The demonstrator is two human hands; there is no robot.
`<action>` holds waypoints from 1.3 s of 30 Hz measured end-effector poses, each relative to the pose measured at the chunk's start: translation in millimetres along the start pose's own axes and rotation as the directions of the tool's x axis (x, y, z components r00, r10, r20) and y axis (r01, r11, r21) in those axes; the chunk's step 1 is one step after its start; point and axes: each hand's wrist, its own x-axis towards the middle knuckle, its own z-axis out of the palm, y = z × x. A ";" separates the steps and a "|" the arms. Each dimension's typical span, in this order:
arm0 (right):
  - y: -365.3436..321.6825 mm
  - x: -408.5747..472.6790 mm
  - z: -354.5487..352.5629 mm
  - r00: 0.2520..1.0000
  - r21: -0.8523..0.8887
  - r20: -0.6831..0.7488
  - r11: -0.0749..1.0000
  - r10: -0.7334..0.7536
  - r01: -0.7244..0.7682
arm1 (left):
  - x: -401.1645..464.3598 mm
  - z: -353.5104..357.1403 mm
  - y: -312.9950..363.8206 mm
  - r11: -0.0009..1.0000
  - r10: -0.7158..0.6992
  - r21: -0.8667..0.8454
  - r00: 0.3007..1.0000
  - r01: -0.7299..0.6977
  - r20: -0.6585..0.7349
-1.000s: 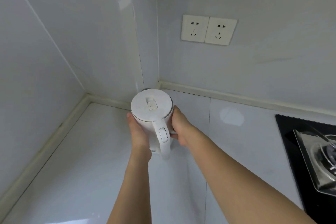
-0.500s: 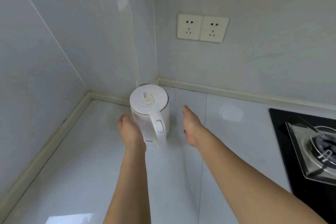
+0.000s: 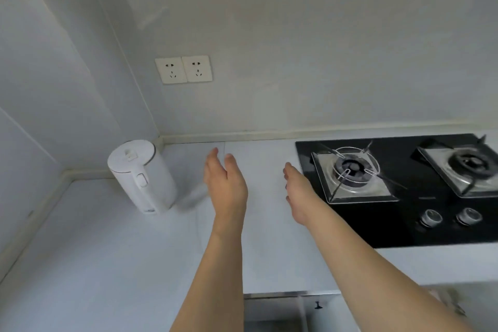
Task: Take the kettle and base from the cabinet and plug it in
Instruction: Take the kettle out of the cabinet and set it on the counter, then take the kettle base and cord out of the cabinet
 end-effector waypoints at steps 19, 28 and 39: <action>121.3 -138.7 -391.7 0.942 0.255 -0.291 0.962 0.169 -0.094 | -365.2 190.2 -11.9 0.965 -0.172 0.260 0.811 0.025 0.560; 184.8 -135.6 -471.0 0.943 0.211 -0.220 0.956 0.249 -0.203 | -452.1 226.4 -54.6 0.876 -0.280 0.476 0.727 -0.074 0.628; 219.3 -76.0 -522.3 0.940 0.117 -0.132 0.947 0.314 -0.300 | -482.9 289.6 -108.1 0.779 -0.514 0.618 0.674 0.108 0.531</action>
